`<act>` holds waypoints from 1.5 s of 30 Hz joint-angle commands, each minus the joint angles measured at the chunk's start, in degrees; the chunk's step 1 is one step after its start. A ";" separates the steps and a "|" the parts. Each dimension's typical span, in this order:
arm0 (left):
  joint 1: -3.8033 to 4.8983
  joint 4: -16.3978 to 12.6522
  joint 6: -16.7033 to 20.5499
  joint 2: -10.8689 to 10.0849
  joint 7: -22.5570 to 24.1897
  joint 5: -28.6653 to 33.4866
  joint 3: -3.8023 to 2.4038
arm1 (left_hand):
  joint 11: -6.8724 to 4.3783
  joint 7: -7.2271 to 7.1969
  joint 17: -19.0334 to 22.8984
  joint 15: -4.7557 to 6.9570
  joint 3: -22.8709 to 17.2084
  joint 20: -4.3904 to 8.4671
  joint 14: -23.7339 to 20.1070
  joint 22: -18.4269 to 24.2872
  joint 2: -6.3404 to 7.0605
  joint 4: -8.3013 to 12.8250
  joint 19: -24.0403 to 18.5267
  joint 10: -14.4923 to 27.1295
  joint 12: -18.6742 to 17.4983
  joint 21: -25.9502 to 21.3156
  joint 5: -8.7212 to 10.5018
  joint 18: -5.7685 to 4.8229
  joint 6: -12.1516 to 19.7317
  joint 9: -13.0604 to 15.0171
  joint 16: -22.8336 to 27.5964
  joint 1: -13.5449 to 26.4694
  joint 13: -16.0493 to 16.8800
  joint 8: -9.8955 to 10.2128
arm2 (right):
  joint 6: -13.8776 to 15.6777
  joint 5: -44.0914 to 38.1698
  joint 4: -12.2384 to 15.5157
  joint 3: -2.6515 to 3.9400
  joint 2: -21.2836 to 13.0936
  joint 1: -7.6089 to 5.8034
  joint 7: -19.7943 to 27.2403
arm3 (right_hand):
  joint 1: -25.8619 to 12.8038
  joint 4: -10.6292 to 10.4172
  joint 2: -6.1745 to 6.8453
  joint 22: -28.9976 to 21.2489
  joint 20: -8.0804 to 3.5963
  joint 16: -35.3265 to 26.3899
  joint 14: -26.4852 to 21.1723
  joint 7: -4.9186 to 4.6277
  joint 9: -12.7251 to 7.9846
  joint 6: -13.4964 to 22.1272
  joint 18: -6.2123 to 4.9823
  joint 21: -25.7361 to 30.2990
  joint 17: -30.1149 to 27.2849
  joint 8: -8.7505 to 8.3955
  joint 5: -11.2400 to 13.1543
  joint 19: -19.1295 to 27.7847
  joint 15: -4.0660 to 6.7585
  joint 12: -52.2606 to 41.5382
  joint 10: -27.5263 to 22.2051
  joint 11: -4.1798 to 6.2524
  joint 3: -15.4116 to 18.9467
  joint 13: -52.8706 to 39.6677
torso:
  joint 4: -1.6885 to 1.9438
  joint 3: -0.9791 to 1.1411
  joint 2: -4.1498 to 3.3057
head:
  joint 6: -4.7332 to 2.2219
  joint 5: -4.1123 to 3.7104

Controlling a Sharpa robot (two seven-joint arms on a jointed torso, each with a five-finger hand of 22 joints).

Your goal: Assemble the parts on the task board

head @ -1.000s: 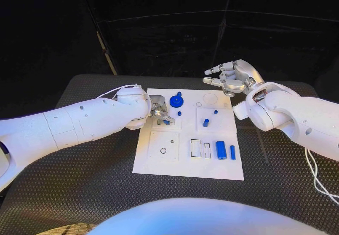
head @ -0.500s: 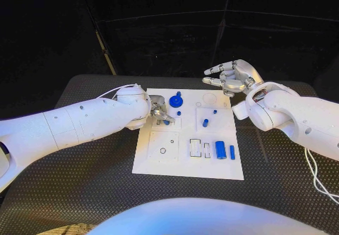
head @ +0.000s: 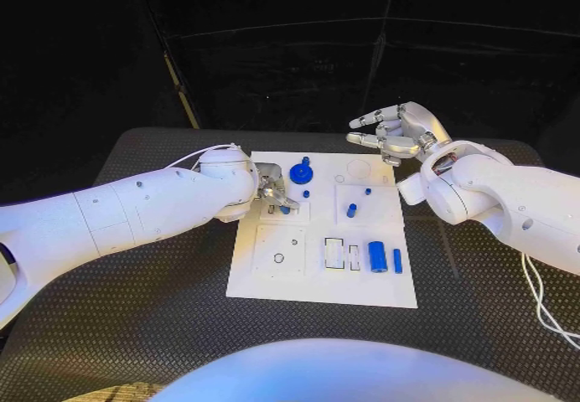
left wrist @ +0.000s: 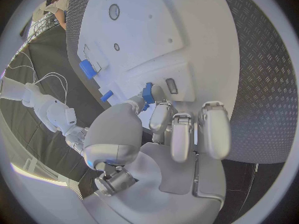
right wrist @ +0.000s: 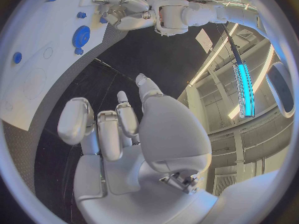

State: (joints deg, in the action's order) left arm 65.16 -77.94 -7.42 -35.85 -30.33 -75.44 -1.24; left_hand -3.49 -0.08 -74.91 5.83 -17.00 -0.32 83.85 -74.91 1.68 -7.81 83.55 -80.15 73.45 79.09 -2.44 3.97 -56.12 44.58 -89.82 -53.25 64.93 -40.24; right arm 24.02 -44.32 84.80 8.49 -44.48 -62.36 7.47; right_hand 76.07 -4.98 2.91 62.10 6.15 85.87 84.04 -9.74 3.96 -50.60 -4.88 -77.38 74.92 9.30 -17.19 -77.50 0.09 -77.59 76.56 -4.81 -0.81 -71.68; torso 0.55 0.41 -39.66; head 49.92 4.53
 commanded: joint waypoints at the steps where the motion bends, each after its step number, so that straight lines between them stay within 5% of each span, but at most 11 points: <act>1: -0.89 -0.16 -3.78 -0.24 -1.63 0.58 0.69 | -0.01 0.19 -15.09 0.36 0.43 0.07 6.15 -5.70 -0.07 -0.05 -0.06 0.50 -0.17 -0.33 -0.28 -0.92 0.36 -0.03 -0.18 0.30 -0.06 0.26 | -0.33 -0.06 0.12 0.04 -0.02 -0.10 0.28 | -0.65 0.03 -0.03 -0.08 -0.07 -0.23 3.79 0.20 0.00 0.21 -0.44 0.26 5.03 0.28 0.16 0.28 -0.16 -0.15 -0.17 0.24 0.46 0.06 | 0.03 -0.04 0.01 | 0.08 -0.01; 6: -0.90 -0.83 -3.87 -0.57 -1.63 0.58 0.69 | -0.10 0.09 -15.09 0.40 0.16 0.08 6.15 -5.73 -0.71 0.47 -0.05 0.51 -0.15 -0.35 -0.30 -0.92 0.41 -0.05 -0.18 -0.95 -0.05 0.22 | -0.37 -0.06 0.09 0.04 -0.01 -0.10 0.29 | -0.65 0.03 -0.03 -0.08 -0.07 -0.23 3.79 0.20 0.00 0.21 -0.44 0.26 5.03 0.28 0.16 0.28 -0.16 -0.15 -0.17 0.24 0.46 0.06 | 0.05 -0.03 0.01 | 0.08 0.04; 12: -0.91 -1.49 -3.21 -0.99 -1.62 0.57 0.69 | -0.26 -0.09 -15.09 0.53 -2.15 0.18 6.15 -5.79 -3.11 1.85 -0.02 0.51 -0.08 -0.41 -0.31 -0.91 0.73 -0.17 -0.18 -3.91 0.02 0.30 | -0.40 -0.06 0.03 0.04 0.05 -0.09 0.31 | -0.65 0.03 -0.03 -0.08 -0.07 -0.23 3.79 0.20 0.00 0.21 -0.44 0.26 5.03 0.28 0.16 0.28 -0.16 -0.15 -0.17 0.24 0.46 0.06 | 0.03 -0.03 0.02 | 0.08 0.15; 15: -0.92 -1.79 -2.44 -1.19 -1.60 0.57 0.70 | -0.56 -0.34 -15.09 0.68 -5.67 0.26 6.15 -5.90 -6.47 3.24 0.04 0.50 -0.05 -0.35 -0.36 -0.93 1.05 -0.27 -0.18 -6.65 0.06 0.43 | -0.41 -0.06 0.00 0.04 0.06 -0.09 0.30 | -0.65 0.03 -0.03 -0.08 -0.07 -0.23 3.79 0.20 0.00 0.21 -0.44 0.26 5.03 0.28 0.16 0.28 -0.16 -0.15 -0.17 0.24 0.46 0.06 | 0.06 -0.01 0.03 | 0.08 0.22; 17: -0.93 -1.96 -1.92 -1.30 -1.58 0.57 0.70 | -0.52 -0.26 -15.09 0.75 -8.04 0.34 6.15 -5.91 -7.34 4.72 0.05 0.56 -0.10 -0.38 -0.37 -0.92 1.42 -0.28 -0.18 -8.13 0.02 0.50 | -0.43 -0.06 -0.02 0.04 0.08 -0.09 0.31 | -0.65 0.03 -0.03 -0.08 -0.07 -0.23 3.79 0.20 0.00 0.21 -0.44 0.26 5.03 0.28 0.16 0.28 -0.16 -0.15 -0.17 0.24 0.46 0.06 | 0.06 -0.01 0.03 | 0.08 0.22; 29: -0.96 -2.24 1.07 -1.51 -1.44 0.55 0.70 | -0.07 0.21 -15.09 0.44 -13.13 0.20 6.15 -5.96 -6.40 6.50 0.03 0.81 -0.40 -0.58 -0.31 -0.93 1.66 -0.23 -0.18 -7.40 -0.46 0.17 | -0.46 -0.06 -0.08 0.04 0.10 -0.09 0.36 | -0.75 -0.03 -0.06 -0.11 -0.07 -0.25 3.79 0.21 0.00 0.23 -0.44 0.29 5.00 0.32 0.14 0.28 -0.16 -0.17 -0.16 0.24 0.56 0.06 | -0.01 0.00 0.06 | 0.07 0.27; 45: -2.09 -6.04 11.84 -4.00 -0.81 -0.12 0.70 | -0.08 0.19 -15.09 0.42 -14.42 0.16 6.15 -6.49 -6.15 6.47 0.42 0.48 -0.01 0.02 -0.30 -1.08 1.37 -0.14 -0.18 -6.79 0.01 -0.15 | -0.50 -0.06 -0.20 0.04 -0.01 -0.09 0.41 | -0.76 -0.04 -0.06 -0.11 -0.07 -0.24 3.80 0.21 0.00 0.23 -0.44 0.29 5.04 0.33 0.14 0.28 -0.16 -0.19 -0.14 0.25 0.57 0.03 | 0.05 0.01 0.01 | 0.06 0.32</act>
State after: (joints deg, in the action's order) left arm 63.29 -83.73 1.28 -39.72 -30.38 -75.09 -0.68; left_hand -3.77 0.23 -74.90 6.04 -29.60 -0.32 84.06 -74.90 -5.86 -3.48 83.55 -79.63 73.23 78.83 -2.92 3.97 -54.59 44.21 -89.82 -60.52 64.89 -40.24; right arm 23.87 -44.32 84.54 8.49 -44.48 -62.35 7.48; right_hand 75.84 -5.00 2.68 62.04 6.15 85.87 84.04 -9.74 3.96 -50.60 -4.88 -77.38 74.91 9.30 -17.19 -77.50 0.09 -77.59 76.56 -4.81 -0.47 -71.69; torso 0.58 0.42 -39.61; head 49.97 4.82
